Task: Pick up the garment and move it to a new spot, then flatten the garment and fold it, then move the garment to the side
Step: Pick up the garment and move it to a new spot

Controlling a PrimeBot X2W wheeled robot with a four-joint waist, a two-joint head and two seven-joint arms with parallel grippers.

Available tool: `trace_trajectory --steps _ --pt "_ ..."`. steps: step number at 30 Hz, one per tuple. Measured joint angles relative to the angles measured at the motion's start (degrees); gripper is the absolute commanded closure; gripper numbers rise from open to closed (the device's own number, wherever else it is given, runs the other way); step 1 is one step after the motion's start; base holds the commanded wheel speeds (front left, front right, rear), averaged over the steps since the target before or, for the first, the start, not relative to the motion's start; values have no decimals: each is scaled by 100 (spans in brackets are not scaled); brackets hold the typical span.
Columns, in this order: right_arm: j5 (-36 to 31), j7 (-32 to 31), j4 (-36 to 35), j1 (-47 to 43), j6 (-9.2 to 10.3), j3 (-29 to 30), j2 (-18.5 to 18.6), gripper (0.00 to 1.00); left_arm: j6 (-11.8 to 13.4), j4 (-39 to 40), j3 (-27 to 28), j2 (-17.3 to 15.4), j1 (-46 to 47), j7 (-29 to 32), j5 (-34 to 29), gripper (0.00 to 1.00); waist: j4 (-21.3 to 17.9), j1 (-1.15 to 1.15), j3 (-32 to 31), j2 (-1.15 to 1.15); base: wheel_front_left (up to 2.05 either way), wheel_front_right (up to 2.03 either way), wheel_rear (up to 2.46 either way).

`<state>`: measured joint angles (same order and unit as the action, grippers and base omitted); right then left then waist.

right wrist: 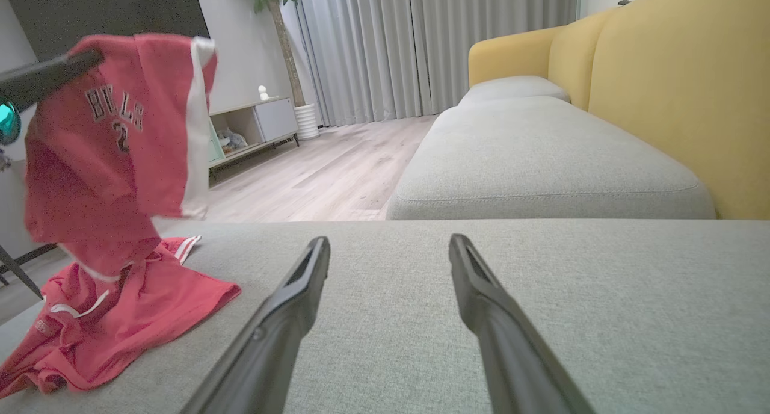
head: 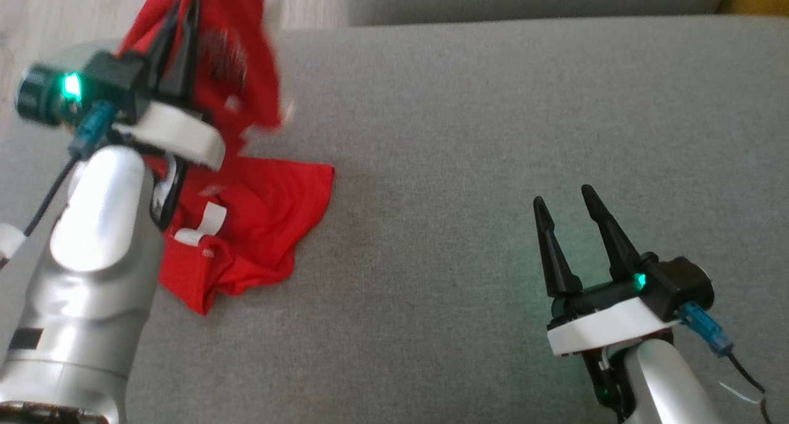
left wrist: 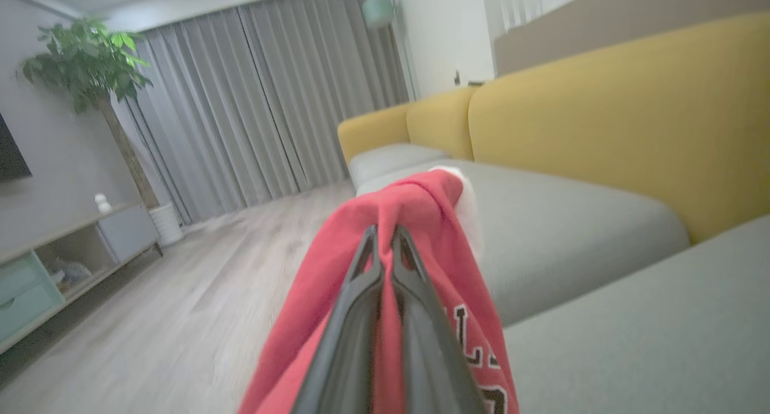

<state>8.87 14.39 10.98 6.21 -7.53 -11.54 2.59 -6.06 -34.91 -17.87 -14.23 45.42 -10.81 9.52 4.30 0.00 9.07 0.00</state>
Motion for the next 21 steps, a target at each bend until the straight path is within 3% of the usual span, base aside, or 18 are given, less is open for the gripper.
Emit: trace_trajectory --steps 6,11,21 --pt "70 0 10 -112 0 0 0 0 -1 1011 -10 26 17 -107 120 100 -48 -1 -314 0 0 0 0" --pt "133 0 5 -196 0 38 0 0 -34 1666 -212 64 -29 248 271 100 -195 0 -387 0 0 0 0" --pt "385 0 -193 -122 0 59 0 0 -60 2271 -683 166 -470 817 464 100 -770 0 -296 0 0 0 0"
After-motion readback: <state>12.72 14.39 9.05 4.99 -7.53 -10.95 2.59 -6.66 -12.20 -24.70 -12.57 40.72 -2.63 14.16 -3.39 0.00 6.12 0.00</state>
